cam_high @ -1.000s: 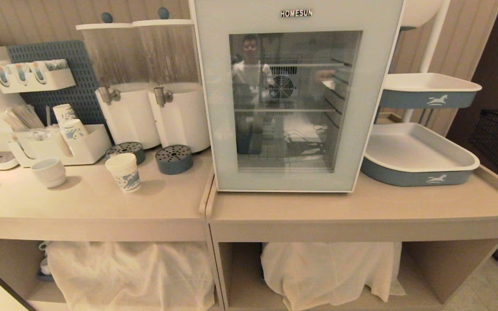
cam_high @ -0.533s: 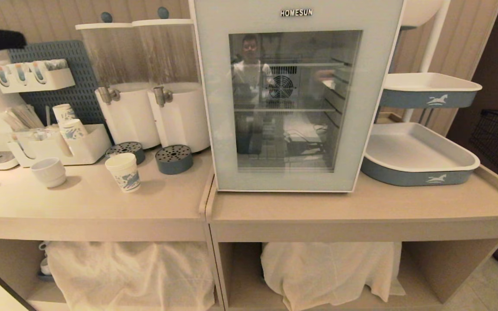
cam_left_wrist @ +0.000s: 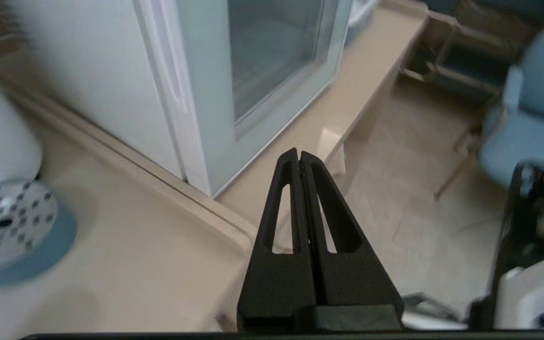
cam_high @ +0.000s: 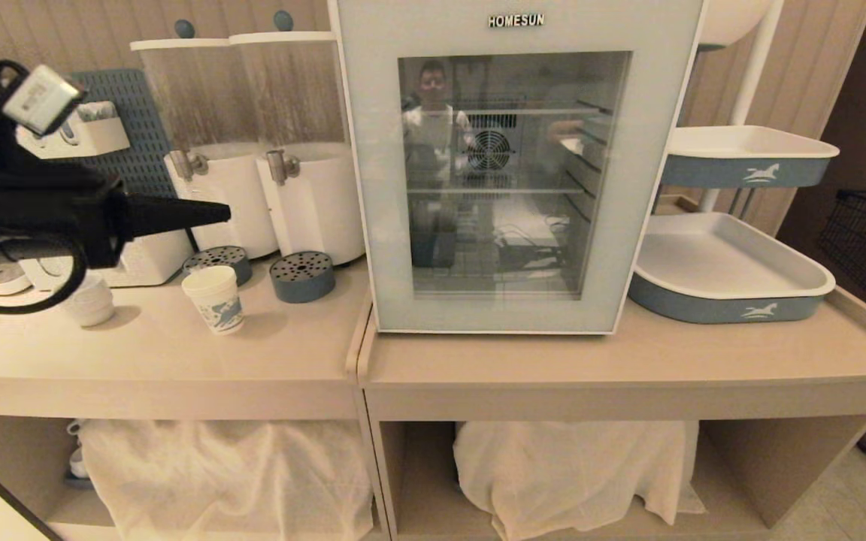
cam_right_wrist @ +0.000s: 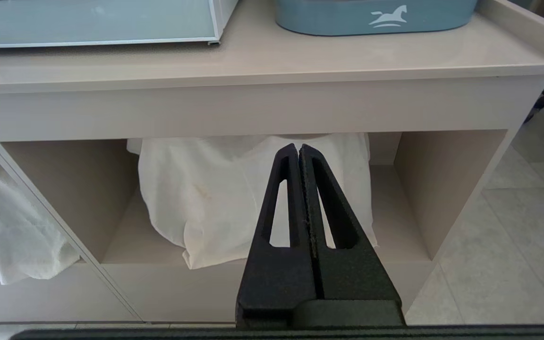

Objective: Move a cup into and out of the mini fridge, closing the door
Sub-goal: Open the freezer door

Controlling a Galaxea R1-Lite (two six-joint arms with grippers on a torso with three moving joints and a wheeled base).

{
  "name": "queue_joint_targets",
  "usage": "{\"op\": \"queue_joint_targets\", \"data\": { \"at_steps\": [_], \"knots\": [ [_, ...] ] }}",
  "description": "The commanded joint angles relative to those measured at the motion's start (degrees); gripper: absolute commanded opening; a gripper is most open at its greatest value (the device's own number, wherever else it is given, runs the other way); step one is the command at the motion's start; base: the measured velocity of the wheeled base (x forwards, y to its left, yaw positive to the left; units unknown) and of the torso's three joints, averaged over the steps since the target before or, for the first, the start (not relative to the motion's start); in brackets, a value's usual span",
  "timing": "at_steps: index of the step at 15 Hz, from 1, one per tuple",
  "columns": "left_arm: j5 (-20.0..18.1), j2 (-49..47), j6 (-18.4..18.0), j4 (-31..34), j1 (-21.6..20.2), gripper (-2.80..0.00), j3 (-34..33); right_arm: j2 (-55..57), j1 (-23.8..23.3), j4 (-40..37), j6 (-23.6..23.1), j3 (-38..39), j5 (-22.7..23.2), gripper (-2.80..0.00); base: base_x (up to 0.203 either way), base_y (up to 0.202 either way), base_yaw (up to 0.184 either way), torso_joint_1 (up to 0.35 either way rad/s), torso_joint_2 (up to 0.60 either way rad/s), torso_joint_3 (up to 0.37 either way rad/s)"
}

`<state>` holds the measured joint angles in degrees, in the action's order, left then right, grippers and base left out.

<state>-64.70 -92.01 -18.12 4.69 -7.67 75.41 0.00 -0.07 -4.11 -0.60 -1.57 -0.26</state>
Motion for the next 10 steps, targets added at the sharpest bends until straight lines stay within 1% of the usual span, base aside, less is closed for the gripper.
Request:
{"op": "queue_joint_targets", "data": {
  "at_steps": [1, 2, 3, 4, 5, 6, 7, 10],
  "knots": [
    [-1.8, -9.4, -3.6, -0.6, 0.2, -2.80, 2.6, 0.0, 0.0, 0.0, 0.0, 0.0, 0.0, -2.80, 0.000, 0.000, 0.000, 0.000, 0.00, 0.000],
    [-2.6, -11.3, -5.4, -1.2, 0.4, 0.00, 4.3, 0.0, 0.0, 0.0, 0.0, 0.0, 0.0, -2.80, 0.000, 0.000, 0.000, 0.000, 0.00, 0.000],
    [-3.4, -12.1, -7.1, -1.7, 0.5, 0.00, 4.8, 0.0, 0.0, 0.0, 0.0, 0.0, 0.0, -2.80, 0.000, 0.000, 0.000, 0.000, 0.00, 0.000],
    [-5.4, -14.4, -10.0, -2.5, 0.6, 0.00, 5.3, 0.0, 0.0, 0.0, 0.1, 0.0, 0.0, -2.80, 0.000, 0.000, 0.000, 0.000, 0.00, 0.000],
    [-10.6, -16.8, -12.6, -4.4, 1.1, 0.00, 6.2, 0.0, 0.0, 0.0, 0.1, 0.0, 0.0, -2.80, 0.000, 0.000, 0.000, 0.000, 0.00, 0.000],
    [-13.5, -18.1, -12.6, -6.4, 1.6, 0.00, 7.5, 0.0, 0.0, 0.0, 0.0, 0.0, 0.0, -2.80, 0.000, 0.000, 0.000, 0.000, 0.00, 0.000],
    [-14.2, -18.9, -11.9, -7.1, 2.7, 0.00, 8.9, 0.0, 0.0, 0.0, 0.0, 0.0, 0.0, -2.80, 0.000, 0.000, 0.000, 0.000, 0.00, 0.000],
    [-14.5, -21.8, -11.2, -7.1, 6.4, 0.00, 14.9, 0.0, 0.0, 0.0, 0.1, 0.0, 0.0, -2.80, 0.000, 0.000, 0.000, 0.000, 0.00, 0.000]
  ]
}}
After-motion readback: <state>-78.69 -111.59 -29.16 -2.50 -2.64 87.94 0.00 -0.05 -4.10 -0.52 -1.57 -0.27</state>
